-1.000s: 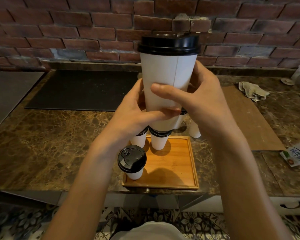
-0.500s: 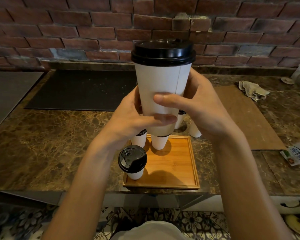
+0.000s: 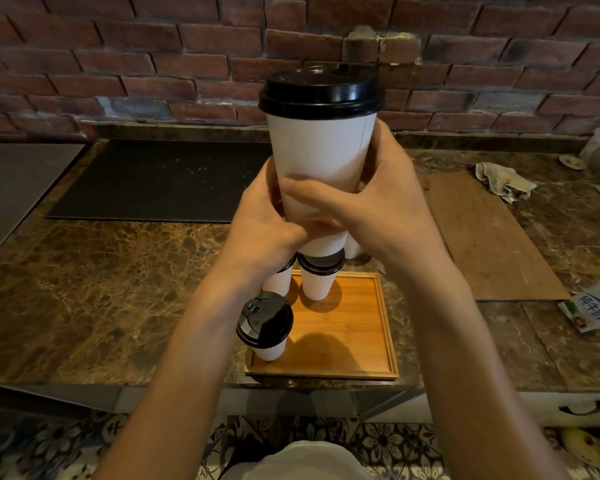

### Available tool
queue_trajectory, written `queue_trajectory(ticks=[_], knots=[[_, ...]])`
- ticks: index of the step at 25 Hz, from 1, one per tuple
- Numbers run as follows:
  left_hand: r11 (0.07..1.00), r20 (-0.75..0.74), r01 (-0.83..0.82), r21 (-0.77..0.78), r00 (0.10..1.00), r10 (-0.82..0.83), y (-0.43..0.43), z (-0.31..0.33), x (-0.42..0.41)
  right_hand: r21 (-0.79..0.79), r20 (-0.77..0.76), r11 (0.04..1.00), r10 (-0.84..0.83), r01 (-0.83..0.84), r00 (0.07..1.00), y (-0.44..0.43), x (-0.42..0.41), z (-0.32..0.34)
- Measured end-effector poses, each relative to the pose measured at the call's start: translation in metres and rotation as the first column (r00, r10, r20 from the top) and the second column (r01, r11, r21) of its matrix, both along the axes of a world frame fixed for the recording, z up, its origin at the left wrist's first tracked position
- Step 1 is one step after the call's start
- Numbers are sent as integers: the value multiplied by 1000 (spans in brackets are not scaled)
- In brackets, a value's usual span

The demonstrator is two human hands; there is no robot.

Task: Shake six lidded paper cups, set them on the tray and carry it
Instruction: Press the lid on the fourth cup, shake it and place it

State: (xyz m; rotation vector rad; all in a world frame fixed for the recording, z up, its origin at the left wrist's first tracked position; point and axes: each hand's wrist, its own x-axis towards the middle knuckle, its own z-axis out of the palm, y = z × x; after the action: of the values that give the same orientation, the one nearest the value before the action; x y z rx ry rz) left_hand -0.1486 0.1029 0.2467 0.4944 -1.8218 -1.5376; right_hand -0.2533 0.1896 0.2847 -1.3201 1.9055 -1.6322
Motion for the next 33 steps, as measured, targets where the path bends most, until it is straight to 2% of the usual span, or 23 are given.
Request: queue_trajectory(ticks=[3,7,15,23,33], knots=[[1000,2,7,-12,1000,-7,0,-2,-1,-25,-2,996,-82,82,997,-3,8,-8],[999,31,37,-2,999,-37,-1,-4,-2,-26,-7,994,-103,102,995,-4,8,-9],[991,38,134,0,990,-134,-5,3,1,-43,21,999,-2,3,1000,0,-1,-4],[972,11,237,8,971,-237,-6,3,7,-130,114,977,185,-170,976,10,-9,-1],[987,0,152,-50,988,-152,2,2,8,-99,38,978,188,-183,982,18,-7,2]])
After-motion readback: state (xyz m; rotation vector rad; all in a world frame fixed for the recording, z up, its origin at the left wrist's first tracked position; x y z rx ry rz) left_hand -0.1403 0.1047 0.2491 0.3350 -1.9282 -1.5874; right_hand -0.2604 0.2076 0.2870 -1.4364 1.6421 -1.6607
